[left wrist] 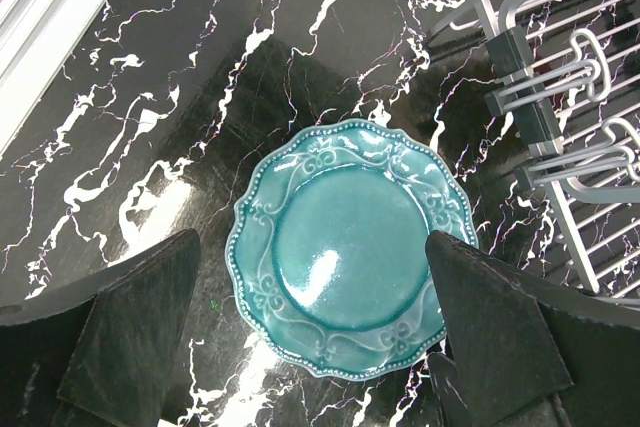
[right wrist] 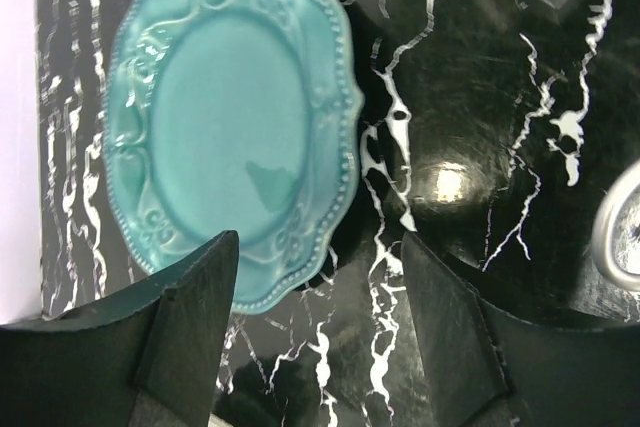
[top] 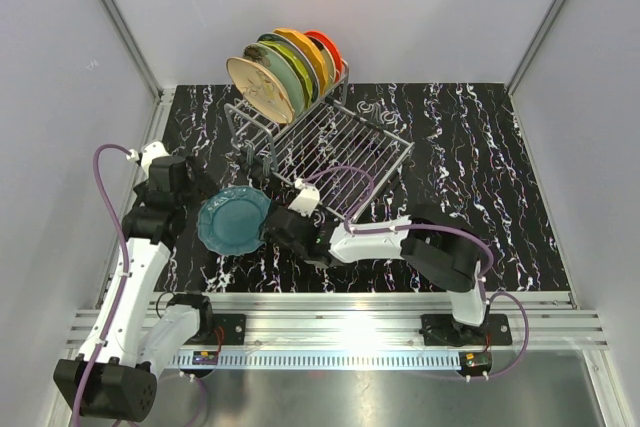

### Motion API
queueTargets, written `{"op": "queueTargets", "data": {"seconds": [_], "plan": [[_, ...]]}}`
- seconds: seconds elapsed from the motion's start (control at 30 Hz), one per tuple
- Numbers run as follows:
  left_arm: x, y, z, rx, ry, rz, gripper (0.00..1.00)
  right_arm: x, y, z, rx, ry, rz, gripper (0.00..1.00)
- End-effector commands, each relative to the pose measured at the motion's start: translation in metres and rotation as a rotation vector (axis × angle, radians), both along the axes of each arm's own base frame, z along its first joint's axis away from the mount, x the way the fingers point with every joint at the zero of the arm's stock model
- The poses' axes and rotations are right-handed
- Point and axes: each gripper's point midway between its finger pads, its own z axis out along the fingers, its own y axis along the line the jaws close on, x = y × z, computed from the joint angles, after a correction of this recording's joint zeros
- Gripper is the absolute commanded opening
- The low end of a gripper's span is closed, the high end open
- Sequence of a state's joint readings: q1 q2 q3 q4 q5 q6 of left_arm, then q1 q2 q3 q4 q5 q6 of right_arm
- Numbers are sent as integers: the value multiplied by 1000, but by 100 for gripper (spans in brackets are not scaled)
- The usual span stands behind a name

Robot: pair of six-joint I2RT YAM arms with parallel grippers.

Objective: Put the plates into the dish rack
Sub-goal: Grab a plate with the right arm

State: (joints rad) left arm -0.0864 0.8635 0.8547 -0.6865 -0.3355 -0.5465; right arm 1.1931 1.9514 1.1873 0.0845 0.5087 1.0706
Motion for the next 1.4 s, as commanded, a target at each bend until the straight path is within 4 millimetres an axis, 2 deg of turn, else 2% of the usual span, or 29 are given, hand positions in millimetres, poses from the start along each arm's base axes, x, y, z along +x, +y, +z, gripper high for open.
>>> {"op": "queueTargets", "data": {"seconds": [0.0,0.17,0.63,1.0,1.1,1.13,1.37], "plan": [[7,-3,16,-8,-62,-19,99,10,4,2,50,9,-105,73],[7,-3,14,-10,-59,-23,99,14,5,-13,63,46,-131,74],[7,-5,15,-19,-62,-28,99,19,15,-35,88,116,-176,72],[8,-6,12,-20,-54,-33,99,22,24,-56,126,197,-197,65],[8,-6,11,-18,-49,-34,99,23,22,-59,133,206,-205,57],[8,-6,11,-17,-46,-32,99,23,23,-58,139,206,-205,47],[8,-5,11,-16,-45,-29,99,21,19,-53,136,200,-216,20]]}}
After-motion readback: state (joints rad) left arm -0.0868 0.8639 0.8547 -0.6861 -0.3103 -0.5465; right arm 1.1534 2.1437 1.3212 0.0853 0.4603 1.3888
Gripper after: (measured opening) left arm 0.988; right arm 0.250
